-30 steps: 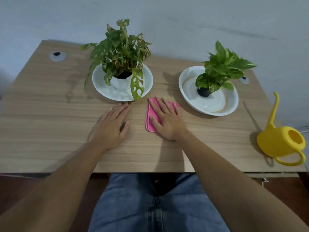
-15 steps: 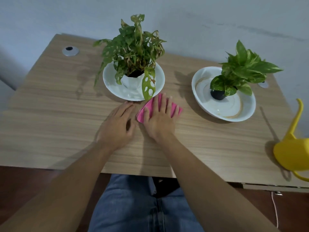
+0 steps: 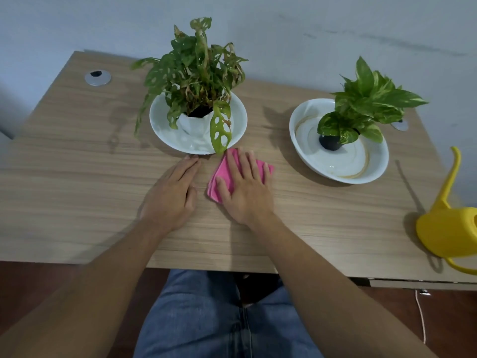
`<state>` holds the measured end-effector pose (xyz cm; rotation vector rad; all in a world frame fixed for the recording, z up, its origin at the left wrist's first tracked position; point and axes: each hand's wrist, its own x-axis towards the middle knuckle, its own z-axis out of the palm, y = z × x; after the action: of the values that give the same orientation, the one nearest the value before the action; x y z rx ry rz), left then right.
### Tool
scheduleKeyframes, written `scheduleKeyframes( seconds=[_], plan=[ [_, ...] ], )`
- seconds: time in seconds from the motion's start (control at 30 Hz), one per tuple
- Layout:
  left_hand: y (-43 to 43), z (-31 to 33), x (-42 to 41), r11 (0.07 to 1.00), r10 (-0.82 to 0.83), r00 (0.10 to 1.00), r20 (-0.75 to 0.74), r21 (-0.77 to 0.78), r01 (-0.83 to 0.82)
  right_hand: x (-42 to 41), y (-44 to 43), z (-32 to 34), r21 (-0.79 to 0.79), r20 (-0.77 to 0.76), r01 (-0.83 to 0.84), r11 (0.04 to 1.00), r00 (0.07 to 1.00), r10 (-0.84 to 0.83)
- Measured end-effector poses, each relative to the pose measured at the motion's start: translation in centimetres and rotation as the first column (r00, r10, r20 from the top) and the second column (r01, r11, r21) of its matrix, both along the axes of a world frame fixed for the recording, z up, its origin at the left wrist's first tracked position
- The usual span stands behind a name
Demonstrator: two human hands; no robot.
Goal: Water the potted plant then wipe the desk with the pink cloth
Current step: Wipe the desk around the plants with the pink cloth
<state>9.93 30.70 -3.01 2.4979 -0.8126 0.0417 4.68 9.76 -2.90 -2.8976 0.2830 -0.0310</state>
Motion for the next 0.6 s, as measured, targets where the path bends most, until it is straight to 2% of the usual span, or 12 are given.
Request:
scheduleKeyframes(
  seconds=[0.3, 0.6],
  plan=[
    [0.0, -0.1, 0.4, 1.000, 0.030, 0.999, 0.021, 0.004, -0.030, 7.2, -7.1, 1.1, -0.005, -0.088, 0.108, 0.994, 0.990, -0.108],
    [0.1, 0.4, 0.5, 0.999, 0.035, 0.999, 0.016, 0.012, -0.035, 10.5, -8.7, 1.3, 0.022, -0.149, 0.084, 0.996, 0.986, -0.080]
  ],
)
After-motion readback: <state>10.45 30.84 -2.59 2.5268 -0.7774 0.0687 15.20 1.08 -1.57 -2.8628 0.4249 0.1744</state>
